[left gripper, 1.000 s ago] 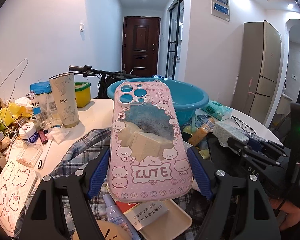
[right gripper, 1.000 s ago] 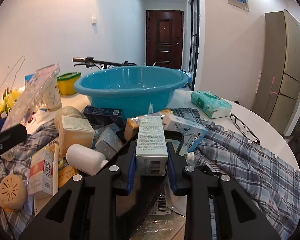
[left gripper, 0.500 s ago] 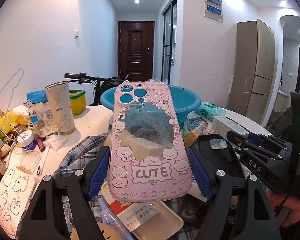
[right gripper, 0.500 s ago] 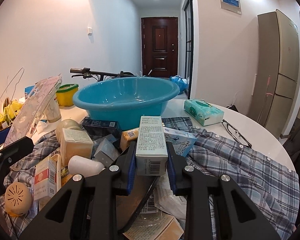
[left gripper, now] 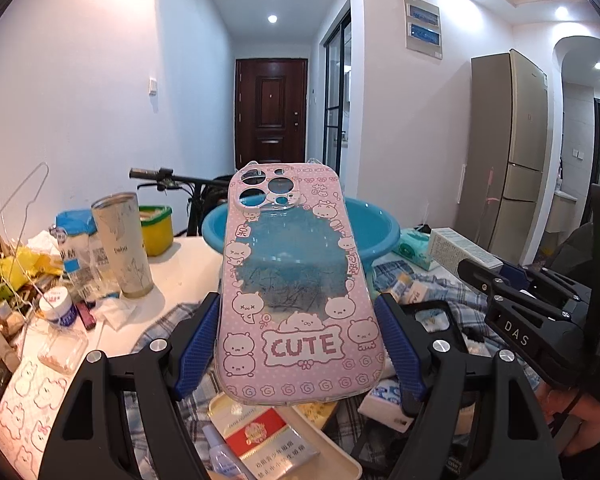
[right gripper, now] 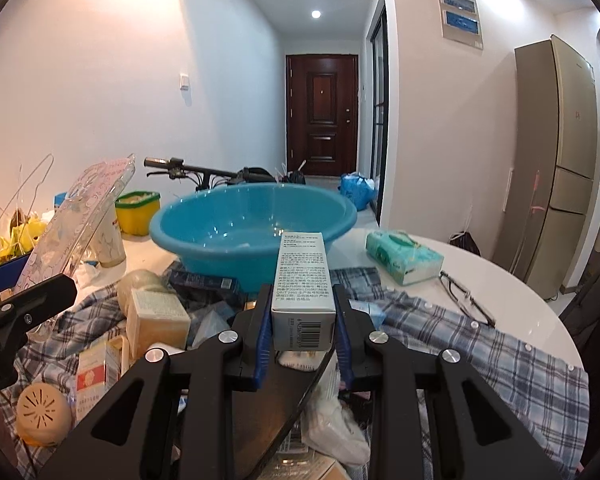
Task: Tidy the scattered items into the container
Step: 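Carry the phone case and medicine box up toward the blue basin with both tools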
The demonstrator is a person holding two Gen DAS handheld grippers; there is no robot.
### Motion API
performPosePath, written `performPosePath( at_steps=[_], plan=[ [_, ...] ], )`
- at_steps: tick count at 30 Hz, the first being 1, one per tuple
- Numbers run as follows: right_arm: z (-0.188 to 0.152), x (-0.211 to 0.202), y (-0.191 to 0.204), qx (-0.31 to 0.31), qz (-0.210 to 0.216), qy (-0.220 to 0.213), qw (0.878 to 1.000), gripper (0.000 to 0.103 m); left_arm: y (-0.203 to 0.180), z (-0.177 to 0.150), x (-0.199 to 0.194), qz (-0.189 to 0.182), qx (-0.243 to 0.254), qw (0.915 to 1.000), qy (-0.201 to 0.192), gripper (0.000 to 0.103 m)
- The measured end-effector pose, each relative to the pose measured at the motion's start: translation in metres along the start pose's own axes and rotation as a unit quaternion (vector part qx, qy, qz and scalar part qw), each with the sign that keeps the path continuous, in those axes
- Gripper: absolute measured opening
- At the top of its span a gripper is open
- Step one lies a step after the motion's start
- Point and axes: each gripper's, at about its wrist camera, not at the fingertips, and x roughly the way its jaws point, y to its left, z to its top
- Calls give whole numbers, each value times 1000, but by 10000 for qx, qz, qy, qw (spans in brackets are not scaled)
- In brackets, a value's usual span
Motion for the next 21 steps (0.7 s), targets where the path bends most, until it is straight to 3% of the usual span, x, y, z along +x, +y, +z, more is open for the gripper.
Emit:
performPosePath(
  at_steps=[21],
  plan=[
    [69,-31,1,-87,-46,-1177,9930,26,-11,68,-23,140,280,9953,-921,79]
  ],
)
